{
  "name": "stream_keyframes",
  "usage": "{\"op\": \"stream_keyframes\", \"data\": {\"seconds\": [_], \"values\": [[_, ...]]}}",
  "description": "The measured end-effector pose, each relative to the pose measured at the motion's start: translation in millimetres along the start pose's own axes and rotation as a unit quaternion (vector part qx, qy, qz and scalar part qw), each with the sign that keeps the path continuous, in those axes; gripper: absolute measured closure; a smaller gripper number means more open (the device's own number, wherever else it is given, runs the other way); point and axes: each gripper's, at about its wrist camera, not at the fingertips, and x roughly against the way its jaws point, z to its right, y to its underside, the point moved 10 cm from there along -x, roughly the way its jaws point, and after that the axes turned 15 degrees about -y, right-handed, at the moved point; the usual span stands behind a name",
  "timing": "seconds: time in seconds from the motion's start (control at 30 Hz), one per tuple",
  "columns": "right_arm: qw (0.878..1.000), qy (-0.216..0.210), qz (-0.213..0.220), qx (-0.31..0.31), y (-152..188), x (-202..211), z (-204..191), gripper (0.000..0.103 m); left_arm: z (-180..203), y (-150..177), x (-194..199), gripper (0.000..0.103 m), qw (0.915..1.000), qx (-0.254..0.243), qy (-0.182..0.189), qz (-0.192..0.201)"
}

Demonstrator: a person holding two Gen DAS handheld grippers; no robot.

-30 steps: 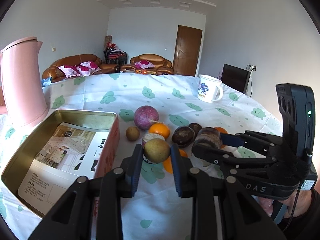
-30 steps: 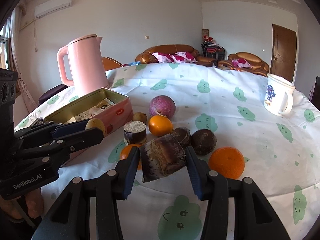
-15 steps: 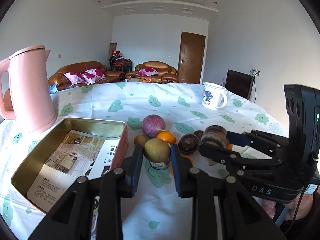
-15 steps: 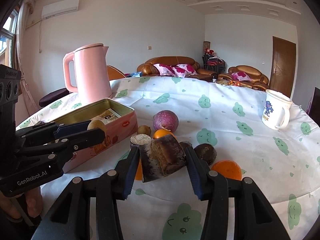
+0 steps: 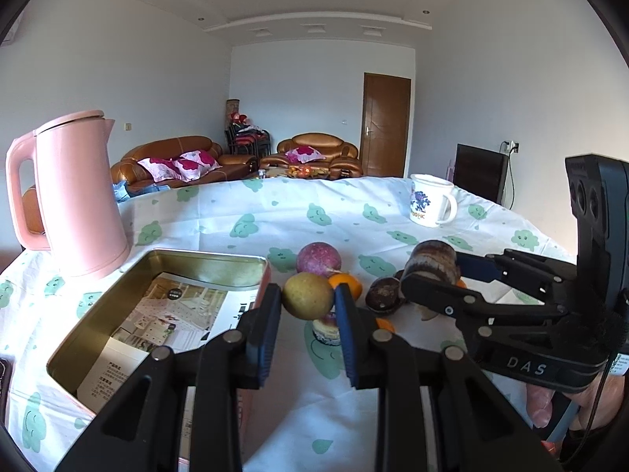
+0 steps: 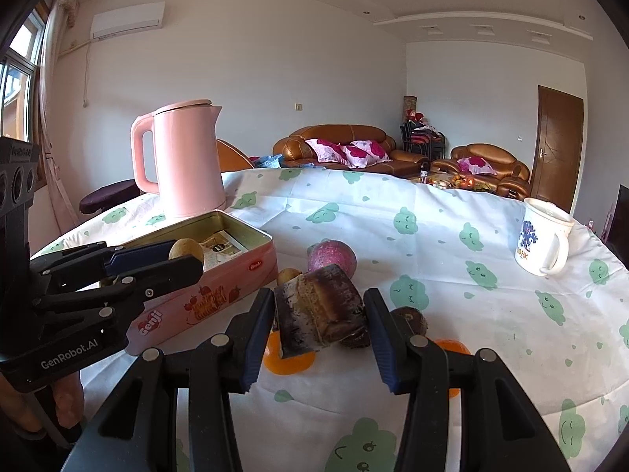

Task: Organize fruits
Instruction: 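Lift the yam piece with the right gripper while the left gripper carries the lemon toward the tin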

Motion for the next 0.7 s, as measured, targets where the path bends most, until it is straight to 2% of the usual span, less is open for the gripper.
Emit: {"op": "stream_keyframes", "data": {"seconds": [0.33,0.7], "values": [[1.0,-0.002,0.011,0.012,-15.4,-1.4,-3.3,0.054,-11.9,-5.8,2.9,0.074,0.9995,-0.004,-0.026,0.017],[0.999,-0.028,0.004,0.034,-35.0,-18.7,-20.4,0.054,-45.4,-11.1,-4.5,0.074,0.9981,0.011,-0.059,0.012]]}}
